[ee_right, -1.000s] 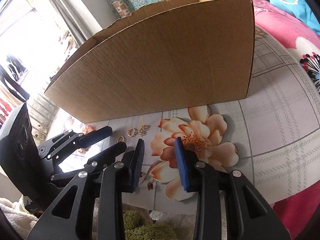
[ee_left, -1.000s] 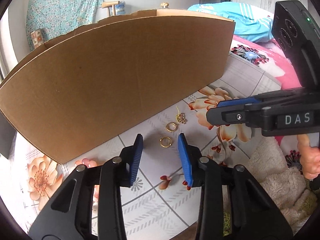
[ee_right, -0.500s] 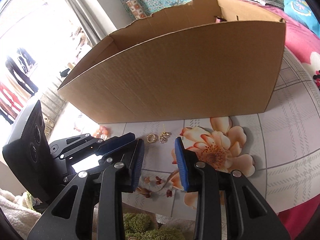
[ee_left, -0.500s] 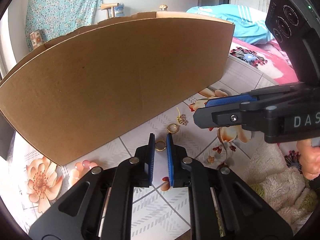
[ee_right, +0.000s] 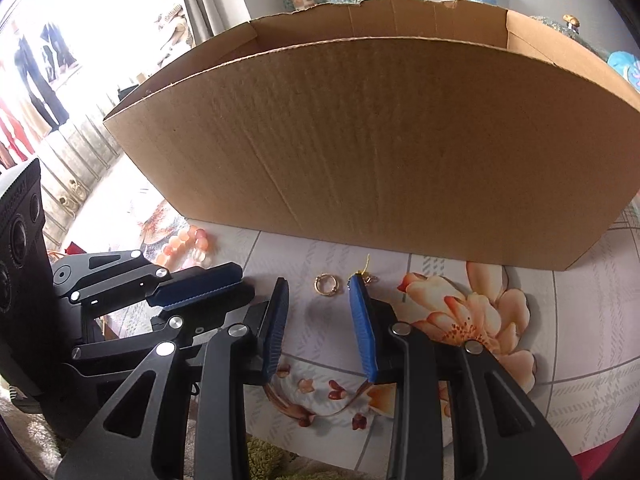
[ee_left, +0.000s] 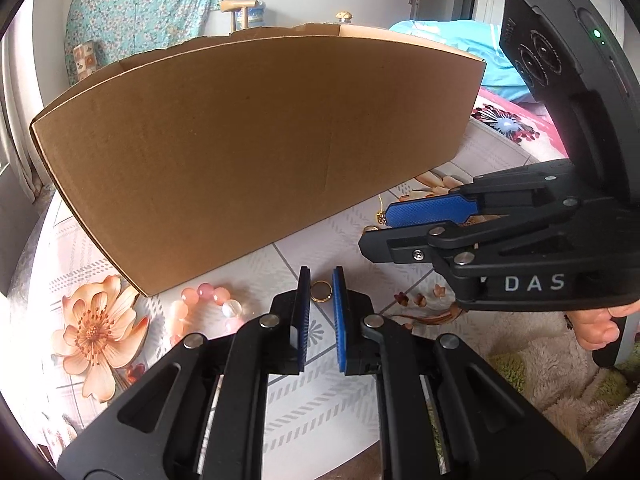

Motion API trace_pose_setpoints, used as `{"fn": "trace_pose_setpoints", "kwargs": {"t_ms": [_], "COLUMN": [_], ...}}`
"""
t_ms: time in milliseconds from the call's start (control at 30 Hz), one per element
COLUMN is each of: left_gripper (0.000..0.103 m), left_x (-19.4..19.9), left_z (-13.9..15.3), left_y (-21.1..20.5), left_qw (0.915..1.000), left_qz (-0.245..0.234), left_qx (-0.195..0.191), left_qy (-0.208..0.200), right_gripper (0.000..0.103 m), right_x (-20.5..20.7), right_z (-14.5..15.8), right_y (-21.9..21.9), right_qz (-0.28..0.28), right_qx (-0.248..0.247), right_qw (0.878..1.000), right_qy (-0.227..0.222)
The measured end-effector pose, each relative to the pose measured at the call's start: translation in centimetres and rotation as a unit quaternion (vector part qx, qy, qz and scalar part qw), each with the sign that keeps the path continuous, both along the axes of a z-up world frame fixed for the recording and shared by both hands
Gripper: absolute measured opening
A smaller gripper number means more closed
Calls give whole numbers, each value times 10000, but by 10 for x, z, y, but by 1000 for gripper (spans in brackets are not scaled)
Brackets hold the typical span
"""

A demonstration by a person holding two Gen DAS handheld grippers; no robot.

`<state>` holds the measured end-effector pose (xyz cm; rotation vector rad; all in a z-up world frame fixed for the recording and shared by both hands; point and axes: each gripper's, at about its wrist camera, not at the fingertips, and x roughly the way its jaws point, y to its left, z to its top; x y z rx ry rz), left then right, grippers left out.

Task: Organize jewelry
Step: 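Close the left tool on a gold hoop earring, then lift the hoop earring with the left tool and carry it toward the box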

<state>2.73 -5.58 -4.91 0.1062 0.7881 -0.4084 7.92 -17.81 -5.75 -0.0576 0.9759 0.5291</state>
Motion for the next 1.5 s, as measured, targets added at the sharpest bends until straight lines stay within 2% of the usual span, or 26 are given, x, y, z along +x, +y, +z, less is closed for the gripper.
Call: {"fn": "trace_pose_setpoints", "kwargs": {"t_ms": [100, 300, 400, 633, 867, 1067, 1233, 1367, 1433, 1500], "left_gripper": [10, 9, 9, 9, 9, 9, 9, 9, 9, 9], "left_x": [0, 1, 1, 0, -3, -19, -29, -11, 9, 40], "left_z": [-1, -1, -1, -1, 4, 31, 82, 117, 123, 116], "left_y": [-1, 3, 4, 9, 21, 24, 34, 40, 39, 38], "left_qw": [10000, 10000, 10000, 9999, 9992, 9975, 9888, 9851, 9877, 9943], "left_qz": [-13, -23, -23, -31, -57, -247, -532, -506, -399, -126], "left_qx": [-23, -84, -90, -166, -389, -499, -1158, -1212, -1081, -905], "left_qy": [-5, -4, -11, -4, -79, -442, -775, -1111, -1056, -557], "right_gripper": [30, 20, 12, 11, 11, 11, 11, 11, 11, 11], "right_x": [3, 0, 2, 0, -14, -31, -38, -17, 1, 26], "right_z": [0, 0, 2, 2, 22, 58, 100, 125, 128, 127], "right_y": [10, 29, 26, 8, -15, -29, -37, -39, -38, -41], "right_qz": [37, 186, 230, -29, -263, -218, -176, -161, -217, -329], "right_qx": [-199, -746, -693, -283, 188, 627, 877, 879, 809, 771], "right_qw": [9997, 9960, 9965, 9993, 9991, 9959, 9896, 9853, 9857, 9888], "right_qy": [-132, -449, -396, -243, -279, -621, -1130, -1455, -1461, -1234]}}
